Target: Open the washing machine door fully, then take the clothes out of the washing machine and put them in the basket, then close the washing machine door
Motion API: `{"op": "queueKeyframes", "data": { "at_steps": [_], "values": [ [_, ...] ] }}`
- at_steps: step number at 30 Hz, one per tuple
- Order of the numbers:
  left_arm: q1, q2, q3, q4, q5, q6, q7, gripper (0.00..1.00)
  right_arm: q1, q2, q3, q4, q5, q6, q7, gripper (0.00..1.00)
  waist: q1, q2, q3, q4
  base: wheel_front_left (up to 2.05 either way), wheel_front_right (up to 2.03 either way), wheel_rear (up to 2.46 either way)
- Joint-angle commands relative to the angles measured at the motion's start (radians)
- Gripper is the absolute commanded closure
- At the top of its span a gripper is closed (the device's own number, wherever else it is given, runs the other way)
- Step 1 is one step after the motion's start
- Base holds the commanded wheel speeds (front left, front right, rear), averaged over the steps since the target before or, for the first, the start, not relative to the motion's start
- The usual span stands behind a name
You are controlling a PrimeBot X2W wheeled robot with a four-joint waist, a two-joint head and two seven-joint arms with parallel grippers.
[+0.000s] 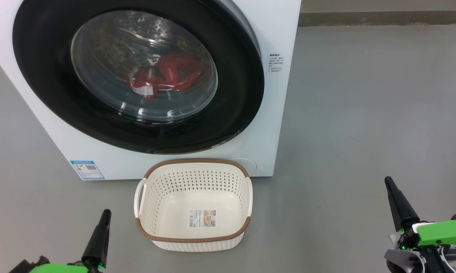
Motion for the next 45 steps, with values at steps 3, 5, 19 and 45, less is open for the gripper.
{"op": "queueKeyframes", "data": {
  "at_steps": [3,5,19,45],
  "values": [
    [-0.042,0.011,0.035,-0.026,-0.004,-0.007,0.003,1.0,-0.043,-0.008,0.019,-0.029,-0.002,-0.001,0.006,1.0,0.0,0.0,0.0,0.0,0.0,0.0,0.0],
    [-0.042,0.011,0.035,-0.026,-0.004,-0.007,0.003,1.0,-0.043,-0.008,0.019,-0.029,-0.002,-0.001,0.006,1.0,0.0,0.0,0.0,0.0,0.0,0.0,0.0],
    [-0.042,0.011,0.035,-0.026,-0.004,-0.007,0.003,1.0,-0.043,-0.008,0.019,-0.029,-0.002,-0.001,0.006,1.0,0.0,0.0,0.0,0.0,0.0,0.0,0.0],
    [-0.042,0.011,0.035,-0.026,-0.004,-0.007,0.003,1.0,-0.043,-0.008,0.019,-0.029,-0.002,-0.001,0.006,1.0,0.0,0.0,0.0,0.0,0.0,0.0,0.0]
  ]
}}
